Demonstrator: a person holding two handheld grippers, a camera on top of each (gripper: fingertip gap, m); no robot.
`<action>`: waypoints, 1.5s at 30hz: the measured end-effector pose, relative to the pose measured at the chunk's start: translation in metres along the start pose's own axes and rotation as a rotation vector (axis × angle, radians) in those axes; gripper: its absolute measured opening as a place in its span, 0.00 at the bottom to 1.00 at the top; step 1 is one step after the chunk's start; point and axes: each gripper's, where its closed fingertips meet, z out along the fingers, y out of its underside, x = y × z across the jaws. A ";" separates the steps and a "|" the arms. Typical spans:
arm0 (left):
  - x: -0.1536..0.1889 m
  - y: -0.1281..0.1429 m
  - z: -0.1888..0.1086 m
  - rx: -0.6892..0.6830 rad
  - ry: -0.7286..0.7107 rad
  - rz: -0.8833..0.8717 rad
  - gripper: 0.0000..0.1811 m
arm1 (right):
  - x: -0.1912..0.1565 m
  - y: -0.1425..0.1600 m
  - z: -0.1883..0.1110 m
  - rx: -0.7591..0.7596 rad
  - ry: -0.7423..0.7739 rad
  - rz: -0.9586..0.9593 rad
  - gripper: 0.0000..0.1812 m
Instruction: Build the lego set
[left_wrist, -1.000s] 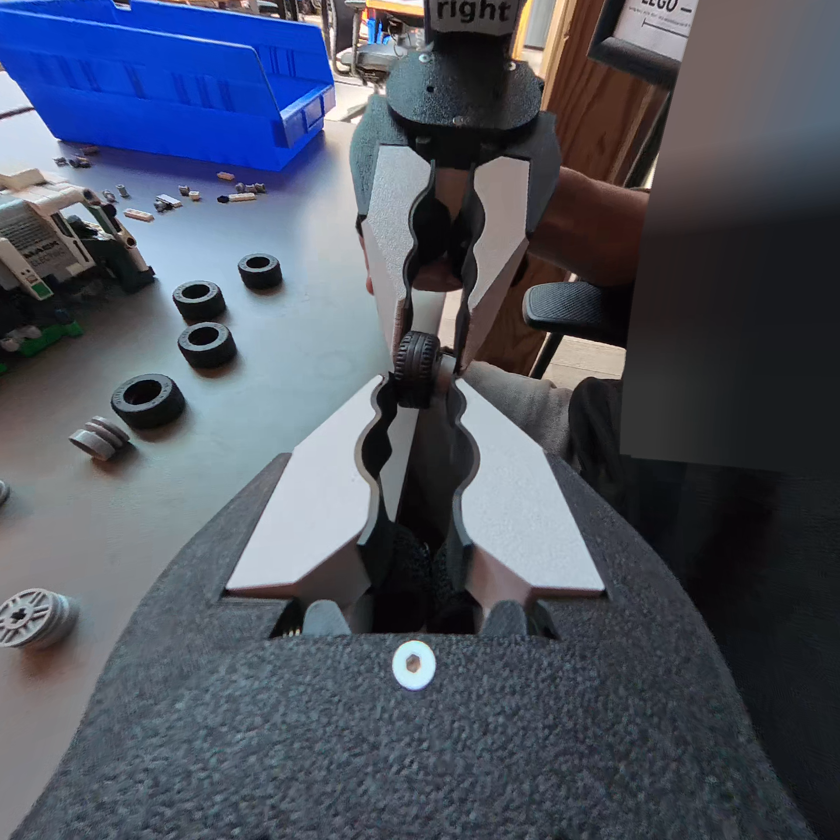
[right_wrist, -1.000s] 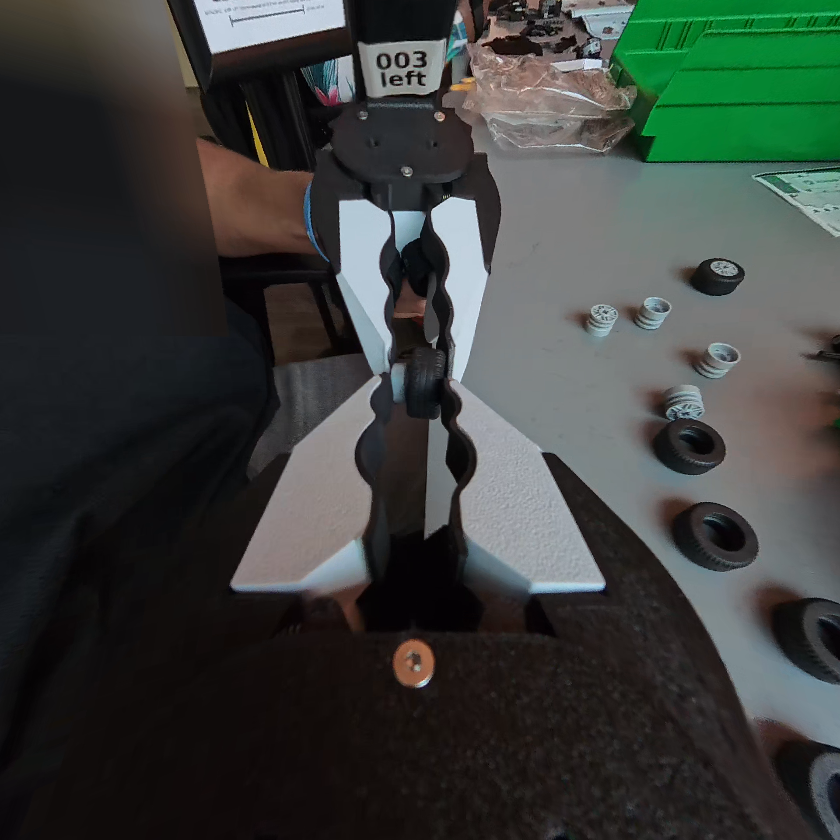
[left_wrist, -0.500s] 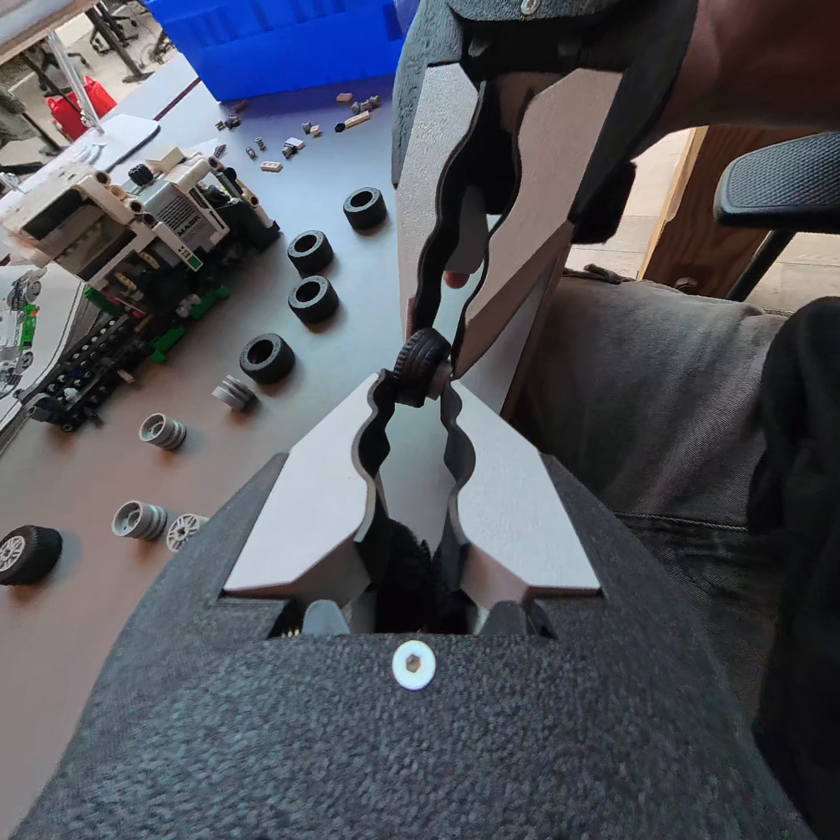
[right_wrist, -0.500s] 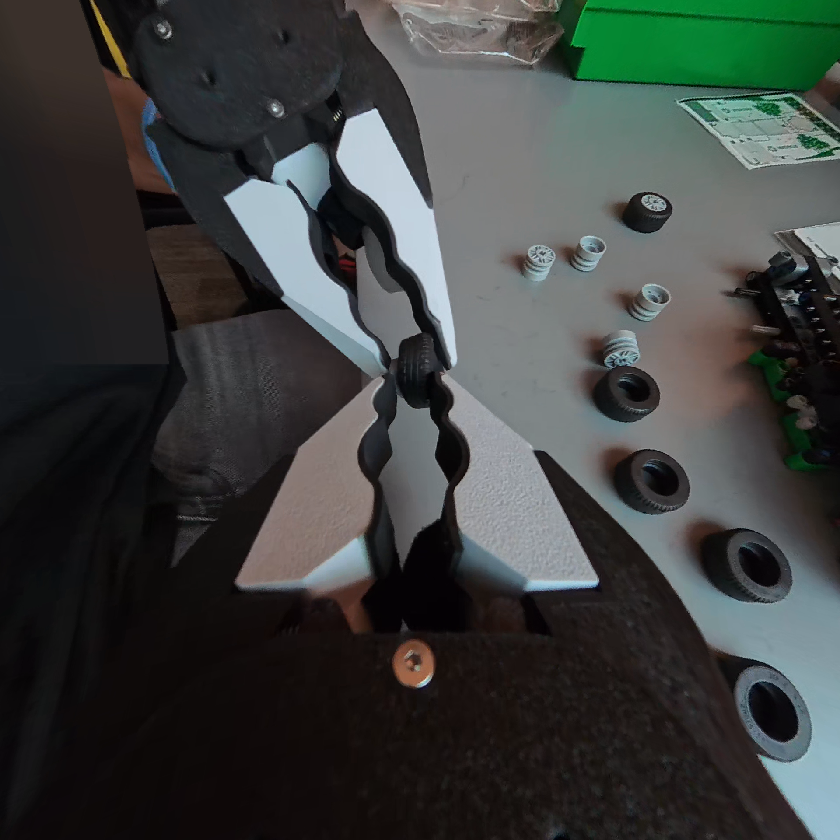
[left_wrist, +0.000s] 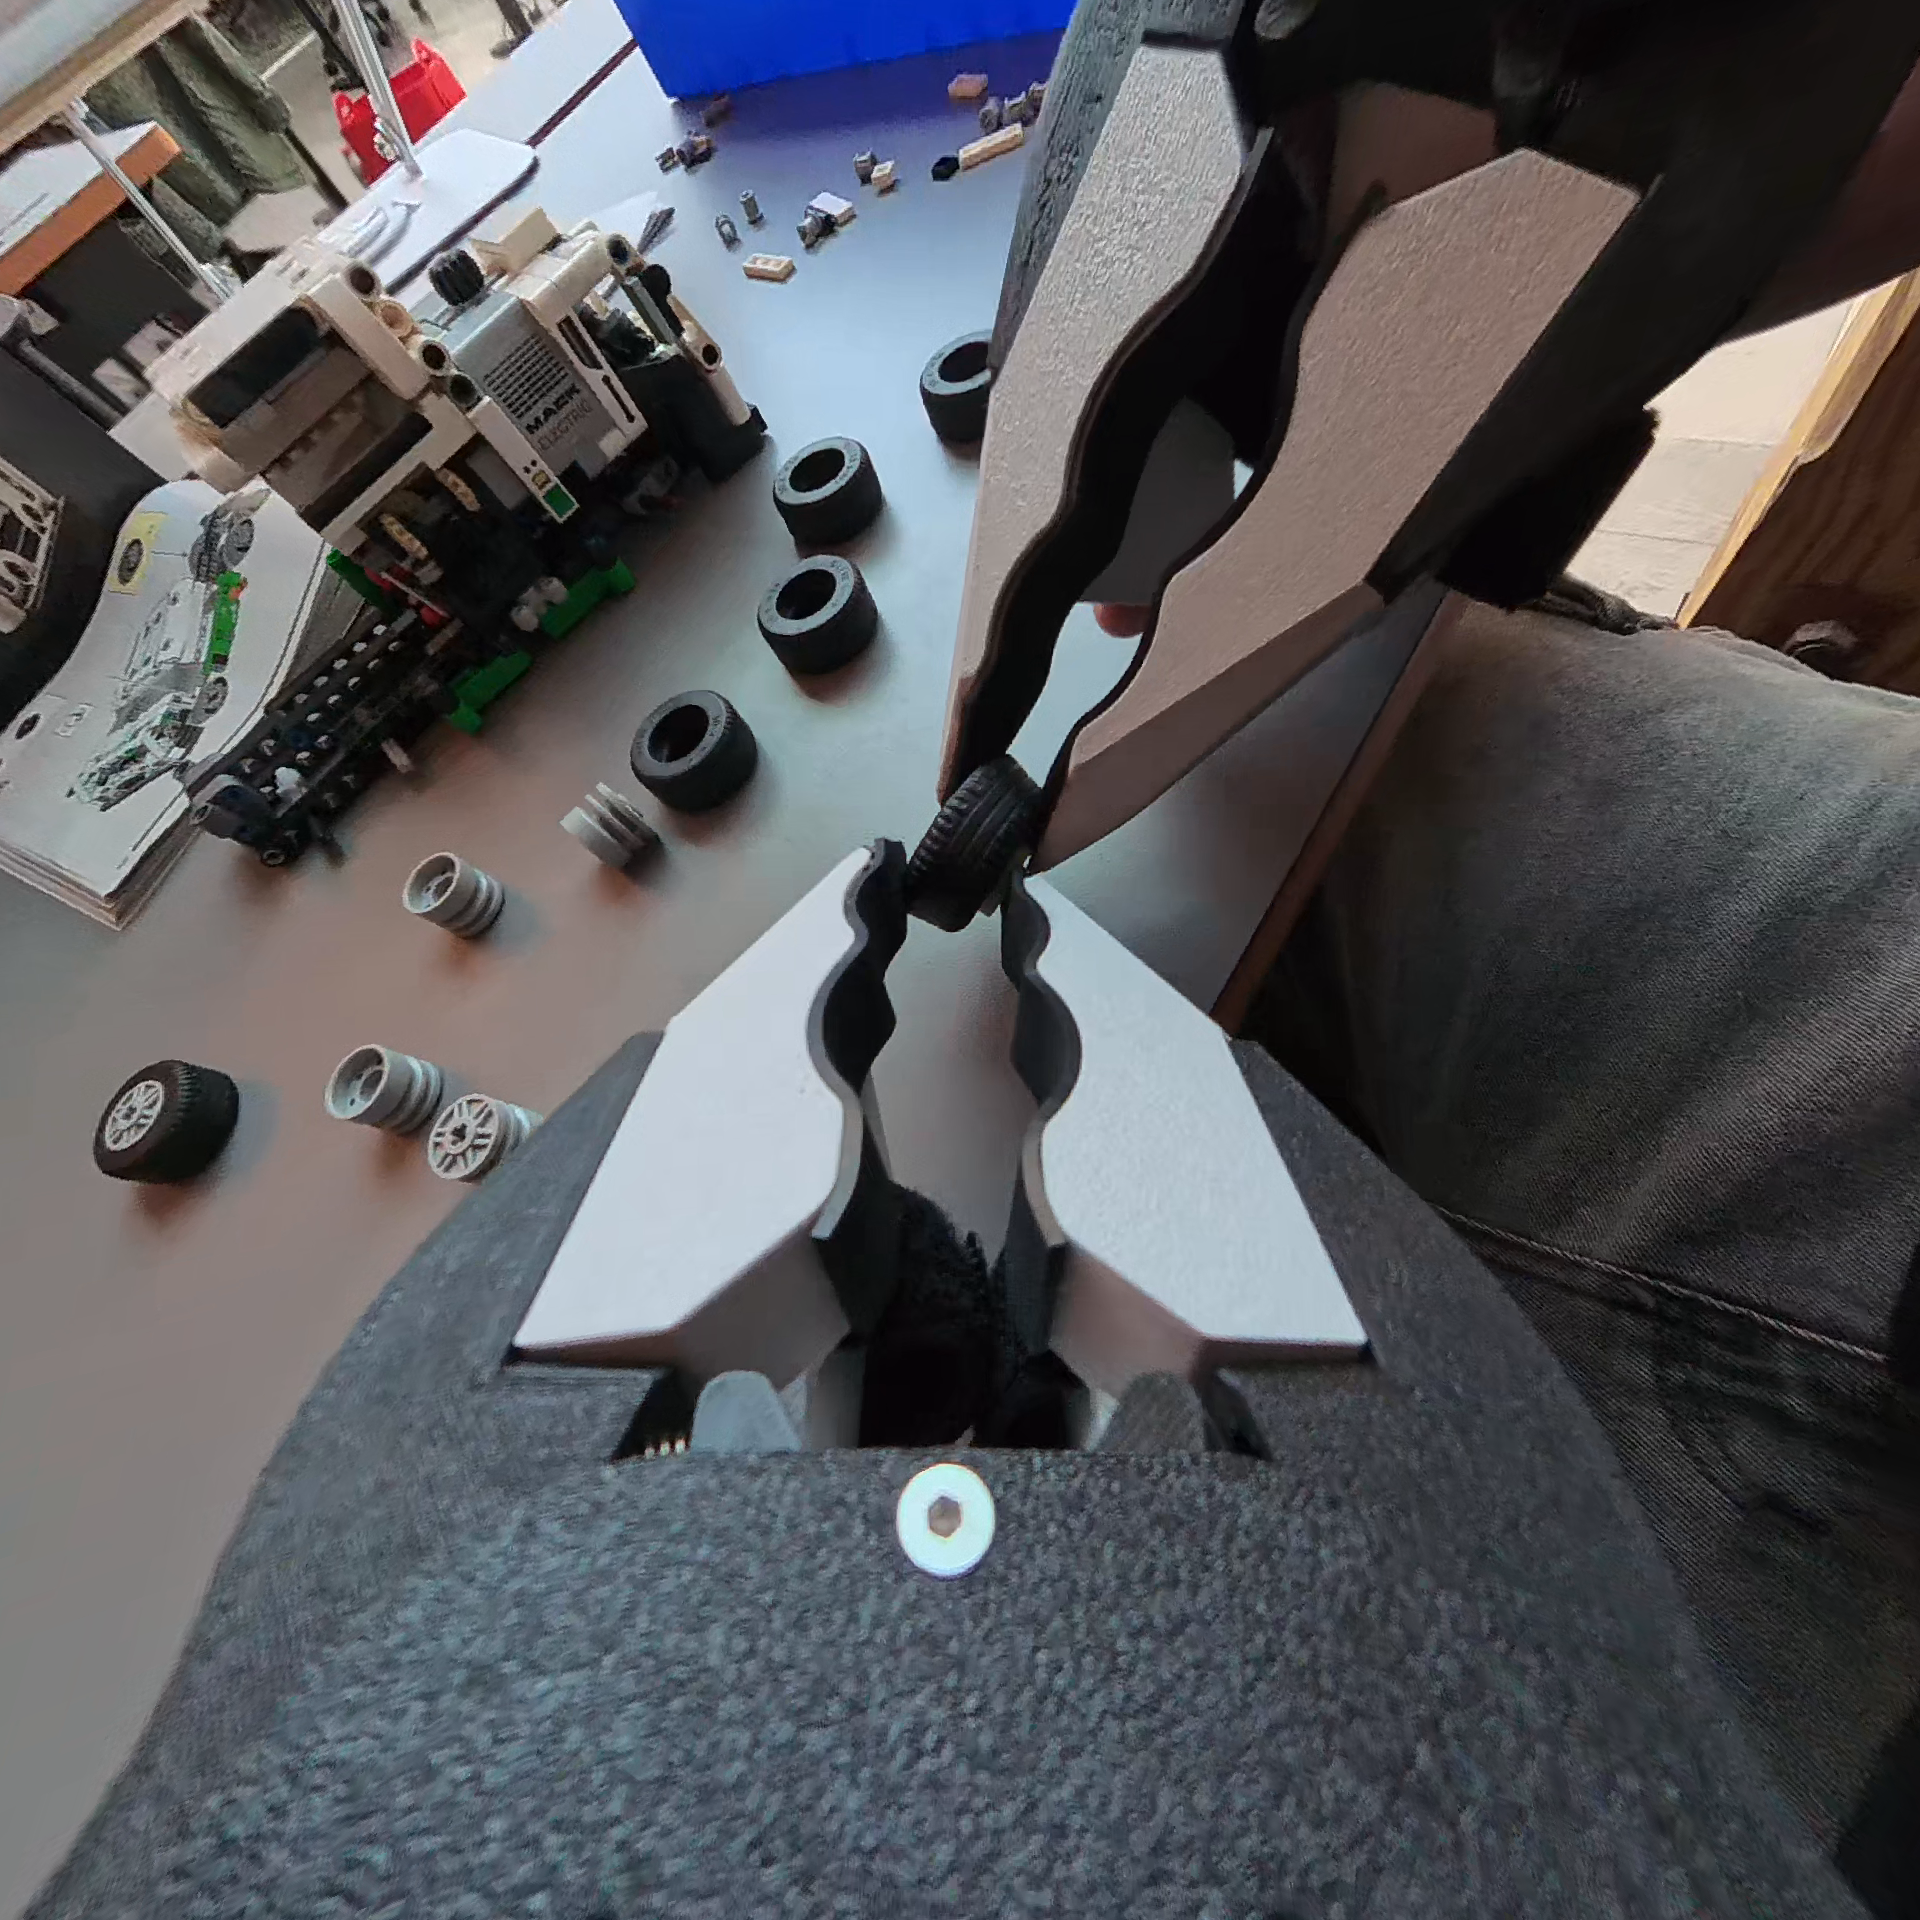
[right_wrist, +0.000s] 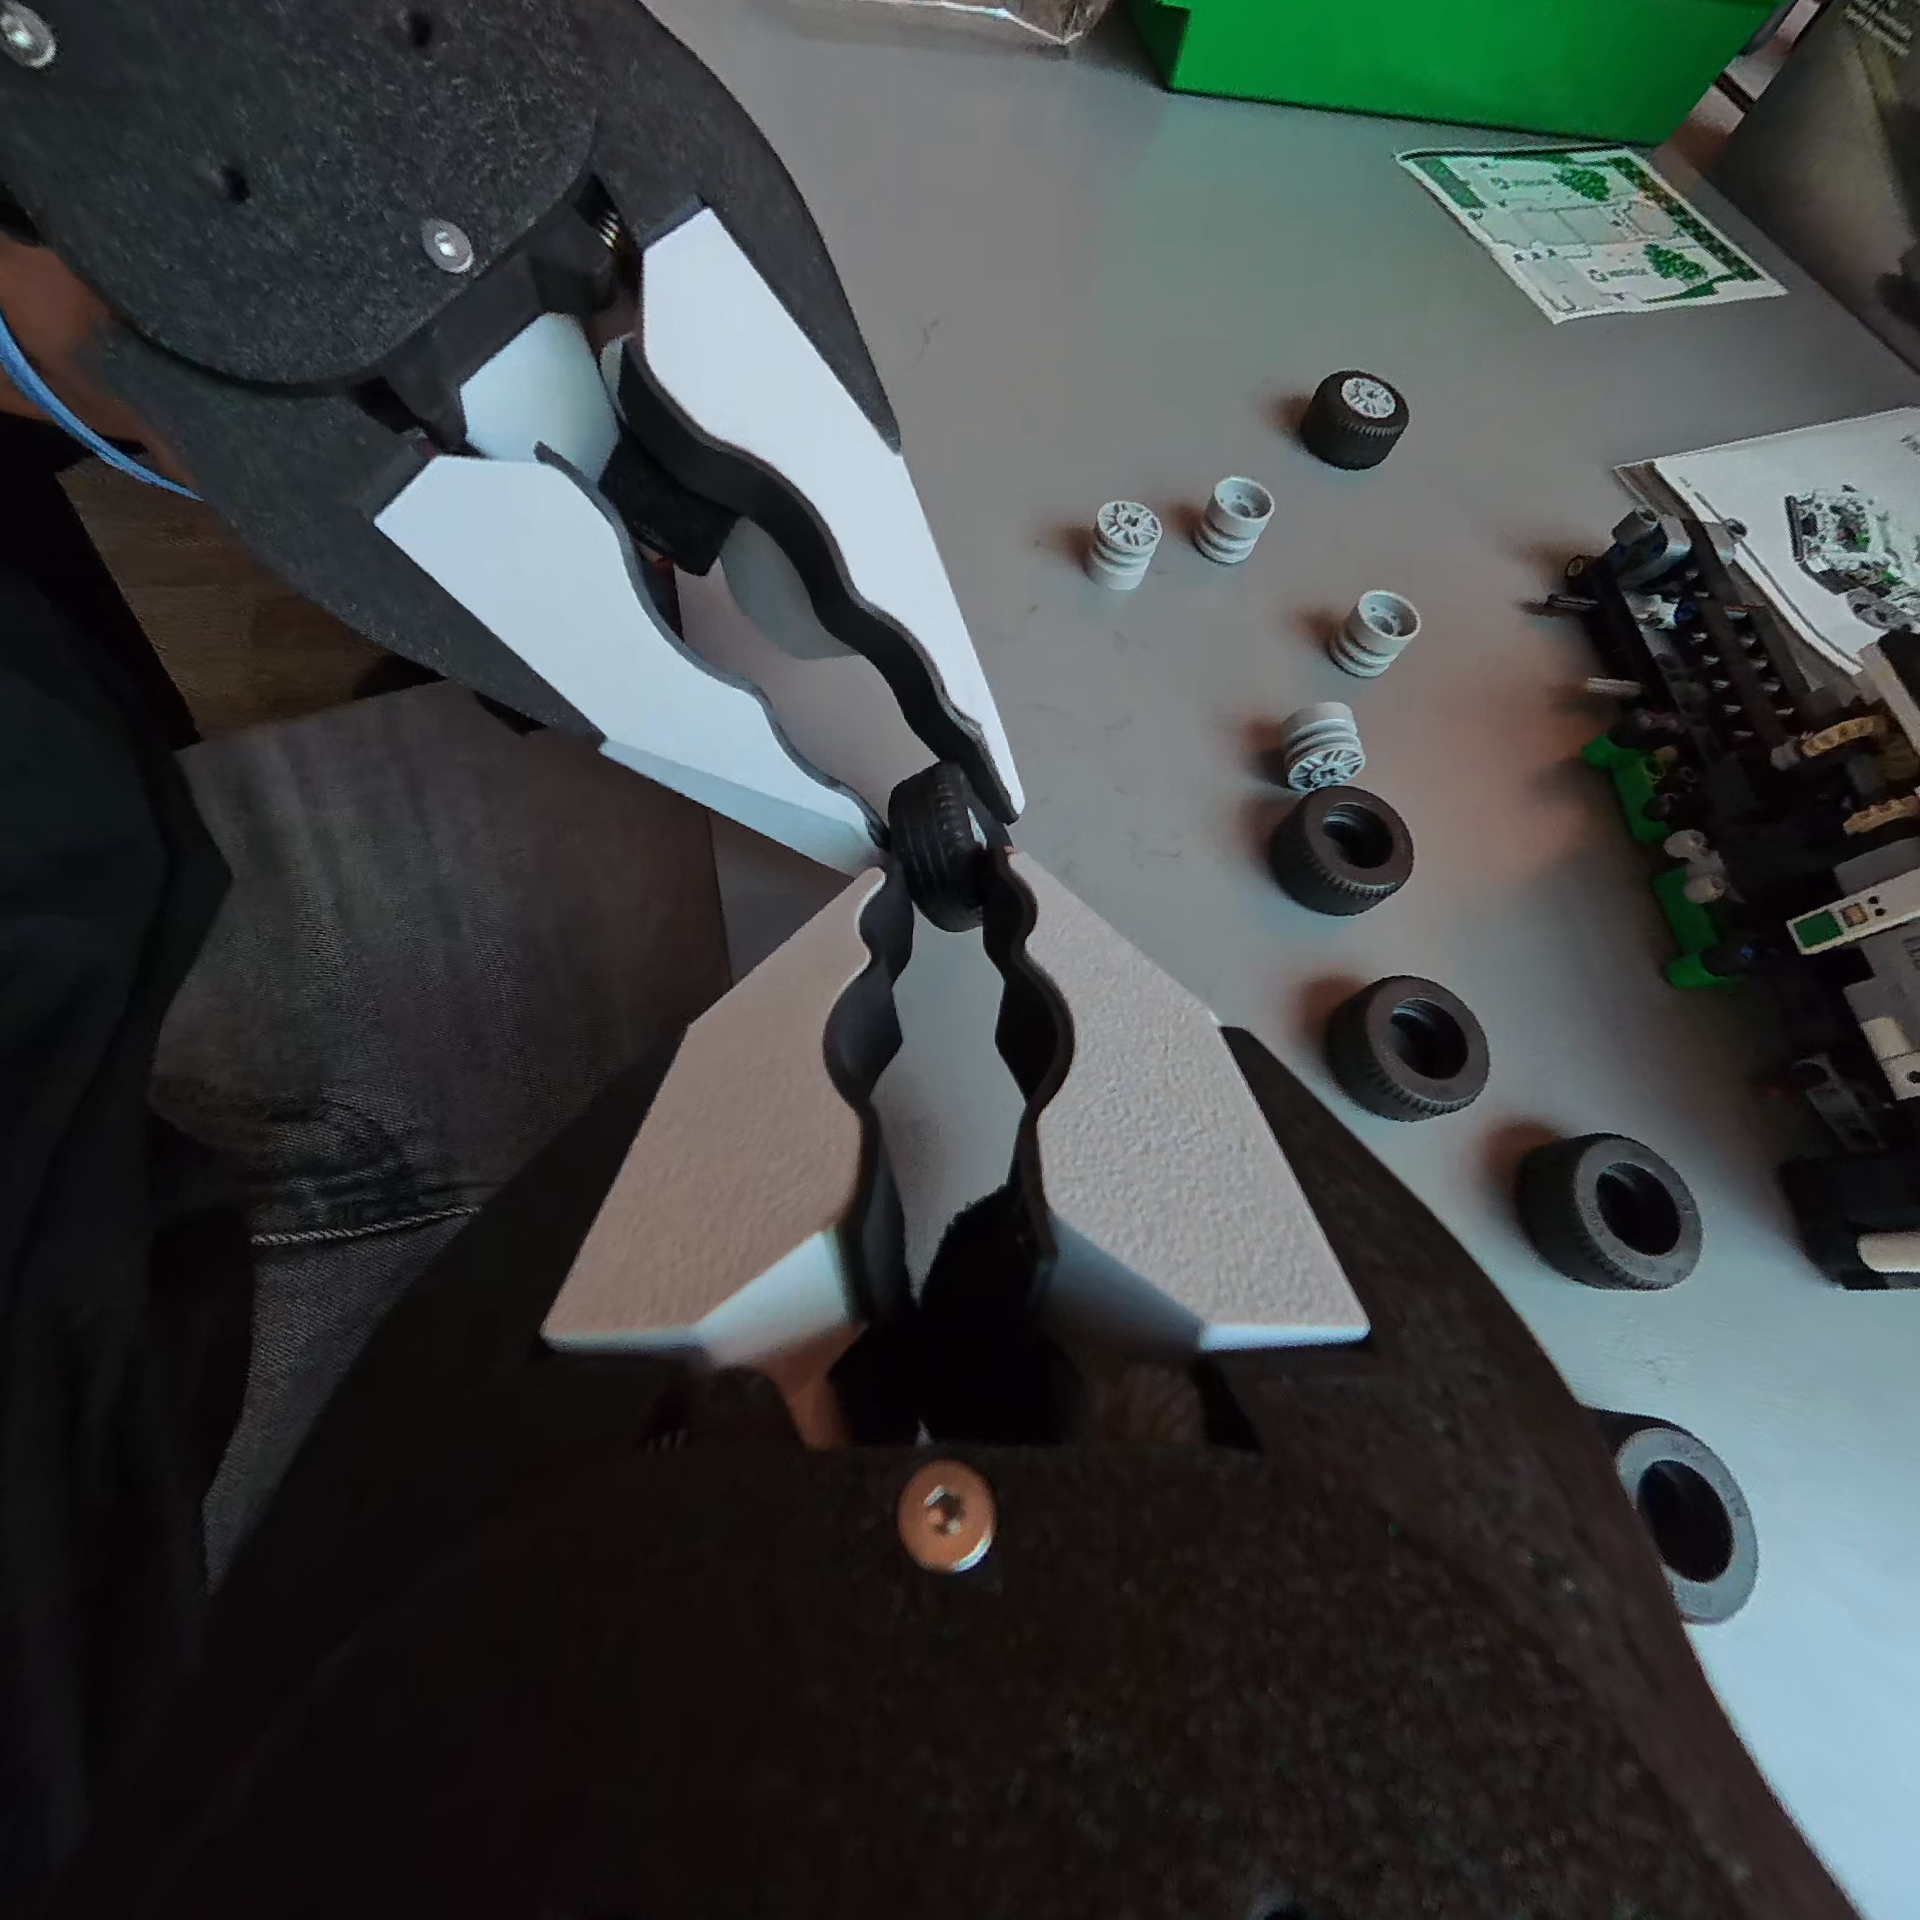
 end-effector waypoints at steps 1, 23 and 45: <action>0.000 -0.001 0.000 0.014 0.010 -0.008 0.09 | 0.000 -0.002 -0.001 0.015 -0.014 0.026 0.07; 0.015 -0.038 -0.036 0.280 0.461 -0.303 0.12 | -0.019 -0.050 -0.030 0.328 -0.271 0.210 0.09; -0.005 -0.046 -0.053 0.379 0.560 -0.474 0.09 | -0.010 -0.061 -0.027 0.434 -0.264 0.346 0.08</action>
